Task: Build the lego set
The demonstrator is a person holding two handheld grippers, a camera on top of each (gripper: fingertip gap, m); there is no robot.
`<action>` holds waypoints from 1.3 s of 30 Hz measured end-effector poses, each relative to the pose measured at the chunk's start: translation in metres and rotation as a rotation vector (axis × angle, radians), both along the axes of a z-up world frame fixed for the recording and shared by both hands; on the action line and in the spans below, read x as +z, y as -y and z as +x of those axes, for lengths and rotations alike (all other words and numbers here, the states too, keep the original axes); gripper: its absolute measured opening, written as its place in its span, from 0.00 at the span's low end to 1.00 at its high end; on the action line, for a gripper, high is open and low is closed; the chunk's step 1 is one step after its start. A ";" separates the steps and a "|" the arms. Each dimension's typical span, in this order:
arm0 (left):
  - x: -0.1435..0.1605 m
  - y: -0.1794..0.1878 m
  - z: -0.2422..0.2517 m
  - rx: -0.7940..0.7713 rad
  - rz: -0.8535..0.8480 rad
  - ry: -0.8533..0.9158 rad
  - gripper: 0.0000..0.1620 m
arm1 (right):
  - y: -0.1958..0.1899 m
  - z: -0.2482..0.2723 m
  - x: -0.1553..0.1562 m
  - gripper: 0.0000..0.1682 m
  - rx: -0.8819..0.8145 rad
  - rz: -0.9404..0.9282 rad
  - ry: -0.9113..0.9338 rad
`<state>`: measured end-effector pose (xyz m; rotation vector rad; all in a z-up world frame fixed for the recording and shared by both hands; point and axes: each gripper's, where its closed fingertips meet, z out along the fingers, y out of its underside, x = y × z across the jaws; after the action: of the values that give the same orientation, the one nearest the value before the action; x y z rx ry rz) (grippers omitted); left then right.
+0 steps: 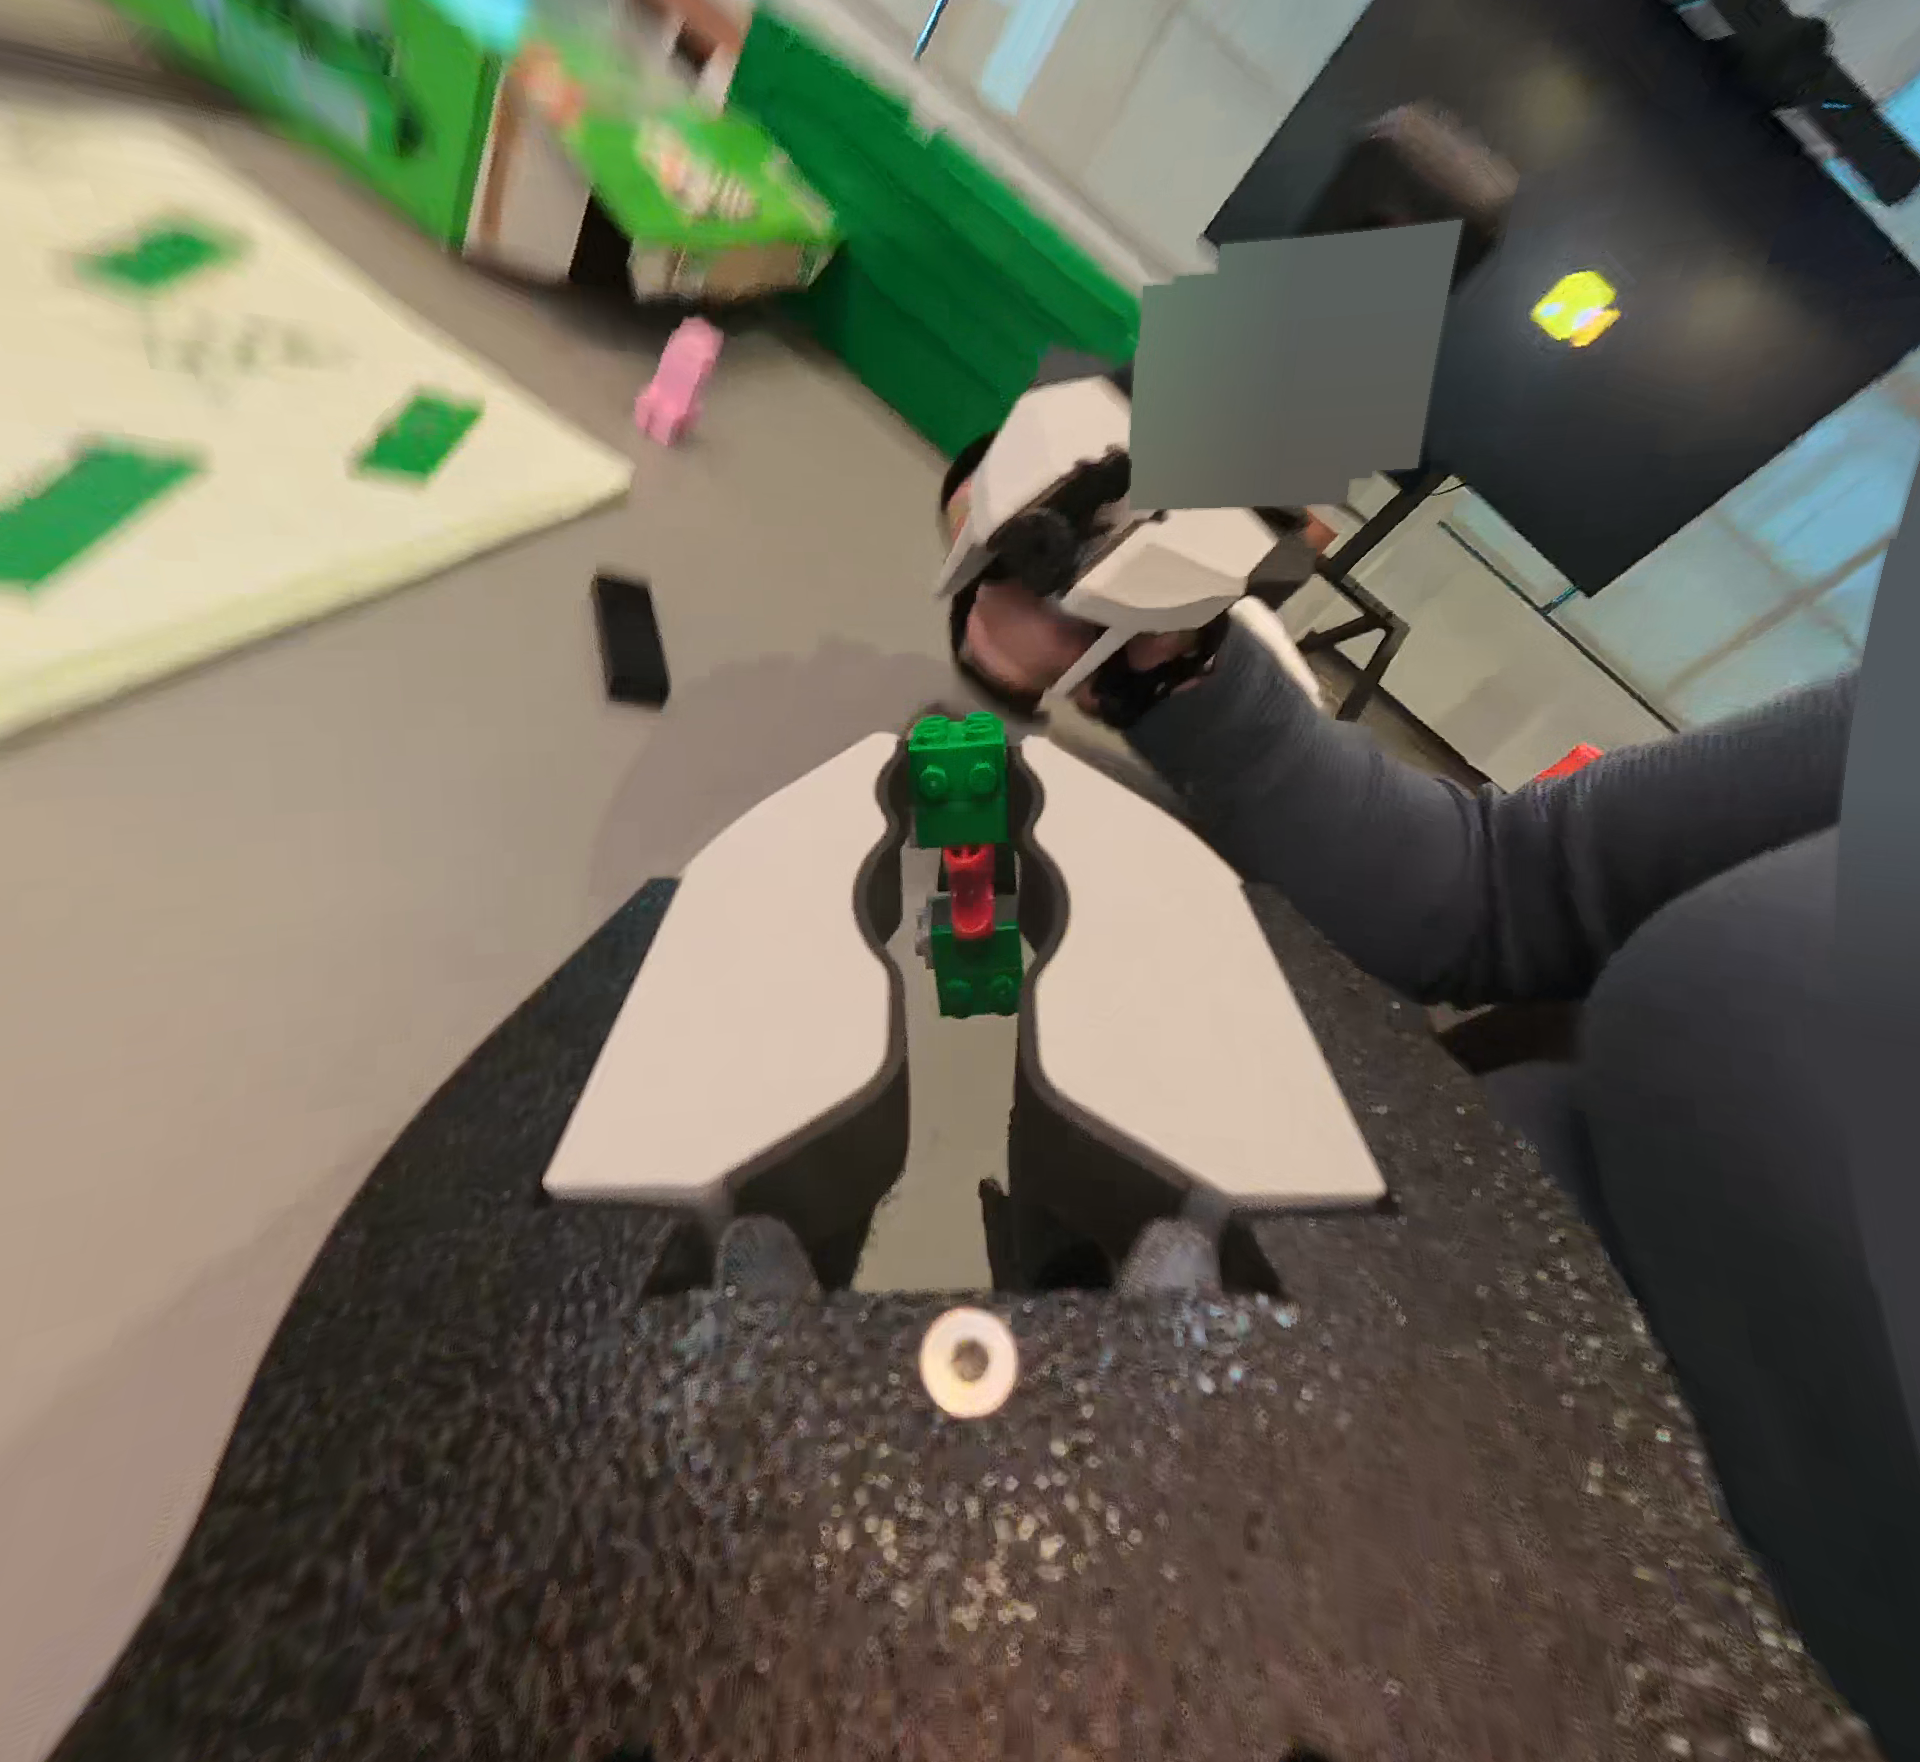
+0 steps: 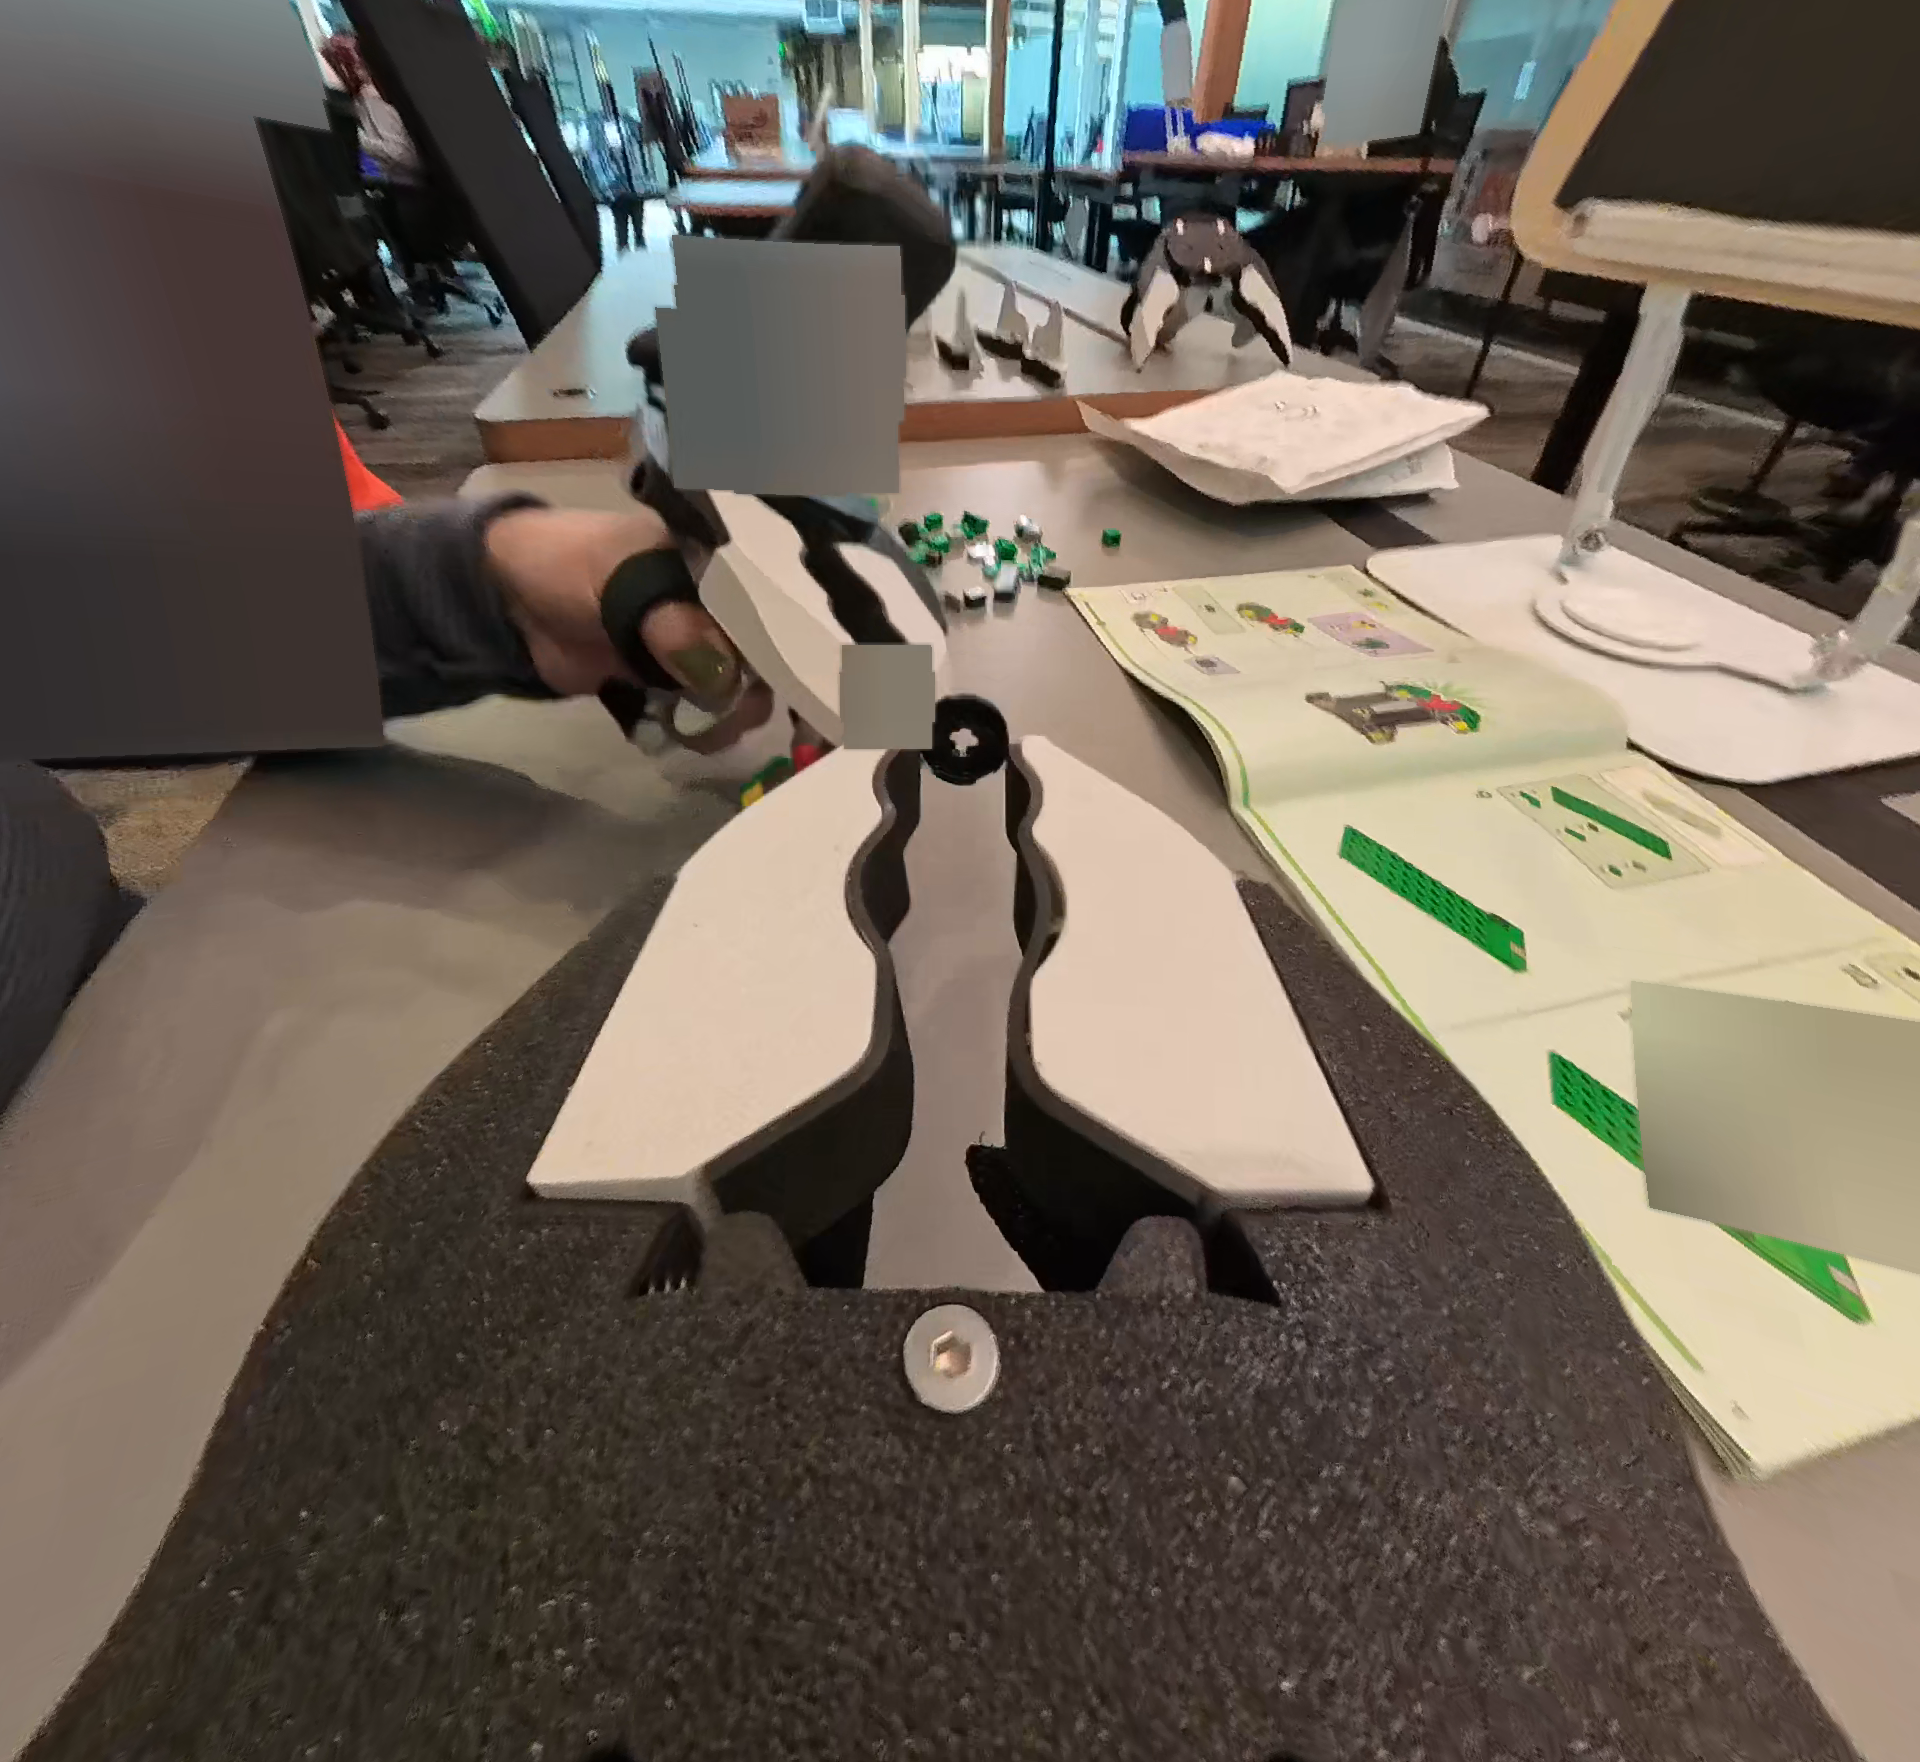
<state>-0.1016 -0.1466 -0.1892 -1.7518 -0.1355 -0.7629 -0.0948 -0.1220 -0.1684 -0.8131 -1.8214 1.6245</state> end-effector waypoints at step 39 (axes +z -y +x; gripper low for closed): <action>-0.050 0.022 -0.026 -0.479 -0.391 -0.717 0.21 | -0.018 0.011 -0.031 0.09 0.070 -0.141 0.204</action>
<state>-0.1277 -0.1689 -0.2396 -2.3693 0.6801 -0.4040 -0.0839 -0.1044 -0.1990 -1.0208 -1.9088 1.7866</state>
